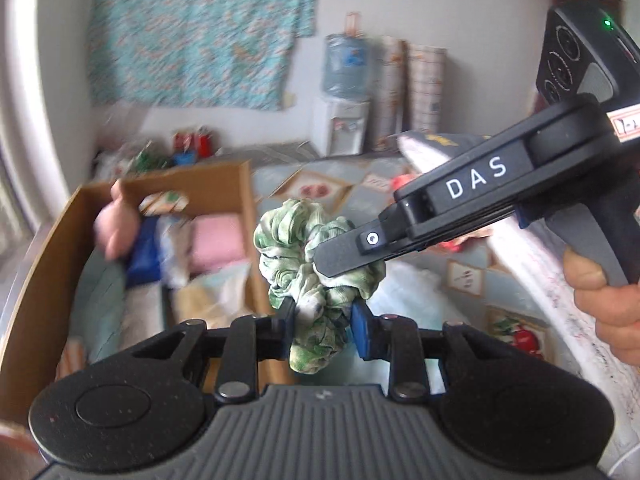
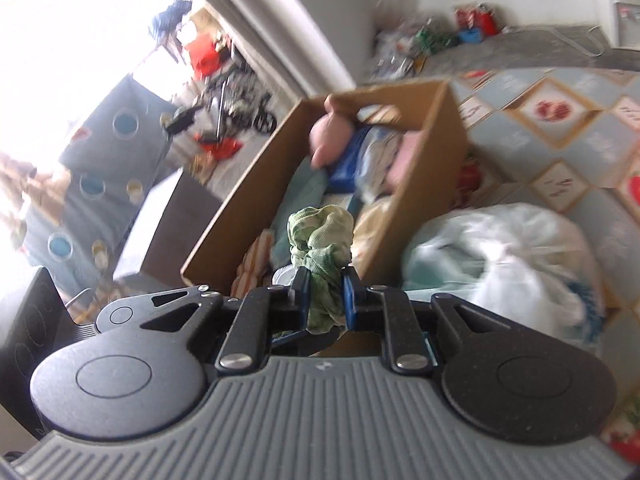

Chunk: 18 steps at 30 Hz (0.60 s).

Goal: Organize soft objects
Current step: 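Lift the scrunchie with the right gripper and carry it over the box, then lower the scrunchie into the box and open the right gripper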

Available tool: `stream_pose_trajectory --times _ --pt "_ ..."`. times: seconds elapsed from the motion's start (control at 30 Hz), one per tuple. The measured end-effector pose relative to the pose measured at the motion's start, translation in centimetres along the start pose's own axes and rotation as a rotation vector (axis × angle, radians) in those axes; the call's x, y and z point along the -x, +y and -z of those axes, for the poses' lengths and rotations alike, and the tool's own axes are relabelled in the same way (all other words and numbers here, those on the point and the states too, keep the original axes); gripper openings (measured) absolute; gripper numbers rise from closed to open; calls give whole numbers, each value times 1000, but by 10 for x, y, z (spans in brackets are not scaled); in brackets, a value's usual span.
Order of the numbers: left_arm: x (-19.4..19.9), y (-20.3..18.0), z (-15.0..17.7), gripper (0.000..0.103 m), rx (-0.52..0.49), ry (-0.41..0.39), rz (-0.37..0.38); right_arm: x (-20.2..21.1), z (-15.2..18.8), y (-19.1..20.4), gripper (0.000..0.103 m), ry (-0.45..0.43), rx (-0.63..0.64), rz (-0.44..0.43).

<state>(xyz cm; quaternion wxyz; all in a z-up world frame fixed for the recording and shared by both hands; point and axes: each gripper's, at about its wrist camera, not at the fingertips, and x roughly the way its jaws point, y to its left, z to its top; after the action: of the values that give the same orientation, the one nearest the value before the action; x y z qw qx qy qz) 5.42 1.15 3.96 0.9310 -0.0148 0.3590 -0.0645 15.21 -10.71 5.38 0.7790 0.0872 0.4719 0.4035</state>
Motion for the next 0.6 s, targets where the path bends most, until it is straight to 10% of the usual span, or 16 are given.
stream_pose_trajectory --times 0.6 --pt "43 117 51 57 247 -57 -76 -120 -19 52 16 372 135 246"
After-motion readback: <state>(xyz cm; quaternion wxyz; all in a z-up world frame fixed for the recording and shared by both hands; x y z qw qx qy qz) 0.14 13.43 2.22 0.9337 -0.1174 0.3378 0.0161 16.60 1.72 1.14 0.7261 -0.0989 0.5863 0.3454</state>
